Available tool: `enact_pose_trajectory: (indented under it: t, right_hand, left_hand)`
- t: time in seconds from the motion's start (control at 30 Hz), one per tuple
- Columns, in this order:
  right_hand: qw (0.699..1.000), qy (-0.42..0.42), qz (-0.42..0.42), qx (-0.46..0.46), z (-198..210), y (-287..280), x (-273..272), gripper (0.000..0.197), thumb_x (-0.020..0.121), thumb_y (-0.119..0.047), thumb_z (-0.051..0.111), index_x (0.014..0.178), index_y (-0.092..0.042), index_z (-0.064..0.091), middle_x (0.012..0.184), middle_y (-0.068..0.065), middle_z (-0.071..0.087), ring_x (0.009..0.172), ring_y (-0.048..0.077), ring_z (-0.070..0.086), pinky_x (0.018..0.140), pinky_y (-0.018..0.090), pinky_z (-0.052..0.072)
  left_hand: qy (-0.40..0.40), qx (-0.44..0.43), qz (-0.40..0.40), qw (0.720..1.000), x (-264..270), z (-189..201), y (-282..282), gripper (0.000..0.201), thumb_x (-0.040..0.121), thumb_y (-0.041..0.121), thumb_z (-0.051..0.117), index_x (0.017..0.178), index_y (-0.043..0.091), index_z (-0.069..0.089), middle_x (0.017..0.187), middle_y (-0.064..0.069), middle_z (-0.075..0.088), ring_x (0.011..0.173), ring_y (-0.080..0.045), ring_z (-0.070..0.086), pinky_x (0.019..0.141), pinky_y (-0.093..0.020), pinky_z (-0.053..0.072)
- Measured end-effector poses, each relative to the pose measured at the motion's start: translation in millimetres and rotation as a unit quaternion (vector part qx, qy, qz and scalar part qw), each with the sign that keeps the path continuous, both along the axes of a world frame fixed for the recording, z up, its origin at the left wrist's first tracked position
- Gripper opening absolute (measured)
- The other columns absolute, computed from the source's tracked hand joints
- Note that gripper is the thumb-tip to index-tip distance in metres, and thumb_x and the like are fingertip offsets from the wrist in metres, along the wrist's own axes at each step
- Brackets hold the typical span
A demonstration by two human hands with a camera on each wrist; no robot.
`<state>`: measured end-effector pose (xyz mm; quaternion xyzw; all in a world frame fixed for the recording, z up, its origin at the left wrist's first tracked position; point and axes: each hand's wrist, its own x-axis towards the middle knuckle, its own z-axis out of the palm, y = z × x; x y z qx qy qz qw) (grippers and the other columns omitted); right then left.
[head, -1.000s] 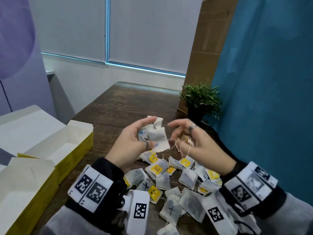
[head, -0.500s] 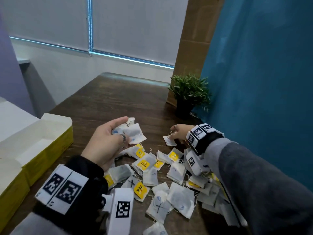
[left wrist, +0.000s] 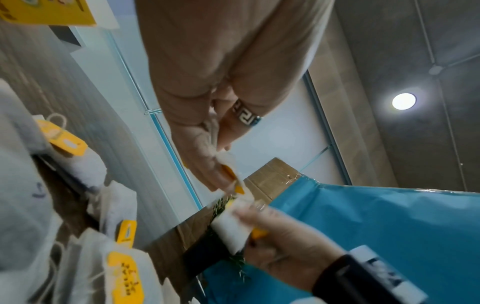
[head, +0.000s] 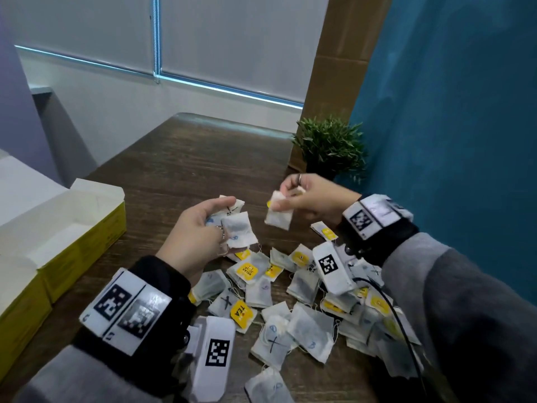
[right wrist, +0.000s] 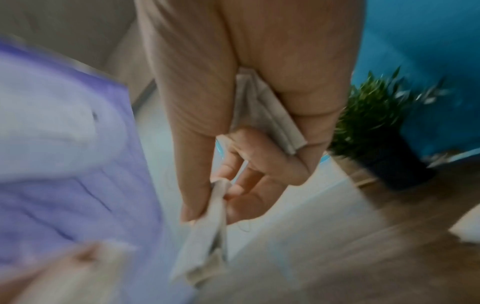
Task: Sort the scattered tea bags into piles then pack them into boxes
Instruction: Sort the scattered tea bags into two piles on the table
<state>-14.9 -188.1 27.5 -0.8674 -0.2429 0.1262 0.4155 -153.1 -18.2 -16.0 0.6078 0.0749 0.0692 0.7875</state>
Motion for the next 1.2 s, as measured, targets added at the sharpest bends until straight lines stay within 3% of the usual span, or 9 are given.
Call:
enact_pose_trajectory:
  t: [0.13,0.37,0.43,0.57,0.7,0.77,0.97,1.1,1.2]
  right_hand:
    - [0.994,0.026,0.05,0.089,16.4,22.5,-43.0,0.022,0.076,-0.016,0.074,0.073,-0.019,0.052,0.06,0.001,0.052,0.037,0.006,0.037,0.032,0.015,0.024]
    - [0.993,0.054,0.004,0.102,9.8,27.6,-45.7,0.027,0.093,-0.036,0.052,0.083,-0.013,0.062,0.07,0.0,0.056,0.051,0.009,0.047,0.031,0.012,0.026]
    - [0.997,-0.036,0.0,-0.067,-6.2,17.4,-28.7,0.021,0.088,-0.033,0.061,0.092,-0.012,0.063,0.072,-0.001,0.057,0.051,0.007,0.052,0.036,0.012,0.037]
    - [0.925,-0.046,0.076,-0.369,-46.7,4.3,-14.8,0.042,0.077,-0.03,0.073,0.113,-0.014,0.058,0.111,0.005,0.066,0.101,0.022,0.063,0.089,0.038,0.052]
    - [0.926,-0.053,0.079,-0.365,-46.2,-2.6,-15.9,0.042,0.075,-0.034,0.075,0.106,-0.01,0.062,0.099,0.01,0.069,0.092,0.029,0.065,0.079,0.038,0.053]
    - [0.927,-0.102,0.066,-0.354,-34.9,-7.1,-13.3,0.033,0.079,-0.035,0.07,0.098,-0.01,0.061,0.09,0.003,0.066,0.078,0.018,0.061,0.062,0.019,0.05]
    - [0.998,-0.034,0.026,-0.037,10.1,-32.2,-29.6,0.02,0.085,-0.012,0.065,0.074,-0.017,0.049,0.065,-0.001,0.057,0.044,0.002,0.046,0.035,0.013,0.032]
    - [0.959,-0.008,0.152,-0.239,-2.3,-39.2,-43.8,0.021,0.081,-0.016,0.07,0.1,-0.022,0.062,0.079,-0.023,0.063,0.066,-0.002,0.057,0.064,0.031,0.051]
    - [0.911,0.002,0.181,-0.37,-19.2,-37.6,-45.5,0.043,0.075,-0.027,0.076,0.115,-0.028,0.06,0.097,-0.016,0.063,0.088,0.006,0.062,0.084,0.04,0.054]
  left_hand:
    - [0.003,-0.101,-0.066,0.993,-2.9,5.8,-6.6,0.031,0.09,0.016,0.056,0.12,0.01,0.061,0.112,-0.01,0.069,0.095,-0.023,0.069,0.071,-0.033,0.06]
    - [-0.038,-0.043,0.001,0.998,-4.1,3.6,-4.0,0.037,0.083,-0.012,0.056,0.115,0.007,0.061,0.087,-0.008,0.07,0.064,-0.012,0.071,0.062,-0.025,0.06]
    - [-0.04,-0.039,0.01,0.998,-3.3,3.4,-2.3,0.037,0.082,-0.012,0.056,0.114,0.007,0.061,0.088,-0.009,0.069,0.065,-0.014,0.07,0.067,-0.028,0.059]
    - [-0.041,-0.042,0.012,0.998,-3.8,4.6,-1.5,0.034,0.082,-0.012,0.057,0.108,0.009,0.063,0.089,-0.009,0.069,0.067,-0.014,0.07,0.067,-0.028,0.059]
    - [-0.04,-0.043,0.008,0.998,-4.6,4.7,-1.4,0.034,0.082,-0.011,0.058,0.109,0.009,0.063,0.092,-0.011,0.069,0.069,-0.015,0.07,0.065,-0.027,0.06]
    - [-0.04,-0.043,0.009,0.998,-4.8,5.5,-0.4,0.035,0.082,-0.01,0.058,0.112,0.008,0.062,0.092,-0.01,0.069,0.068,-0.015,0.071,0.065,-0.026,0.06]
    - [-0.043,-0.051,0.02,0.998,-5.6,8.6,0.9,0.032,0.083,-0.01,0.058,0.108,0.009,0.063,0.085,-0.008,0.069,0.061,-0.013,0.071,0.053,-0.021,0.056]
    - [-0.04,-0.049,0.016,0.998,-6.7,9.1,1.2,0.031,0.082,-0.01,0.058,0.106,0.008,0.063,0.084,-0.009,0.069,0.061,-0.013,0.071,0.052,-0.021,0.055]
    - [-0.04,-0.048,0.018,0.998,-6.6,9.1,3.3,0.034,0.081,-0.01,0.059,0.108,0.01,0.063,0.087,-0.008,0.069,0.063,-0.012,0.071,0.055,-0.022,0.057]
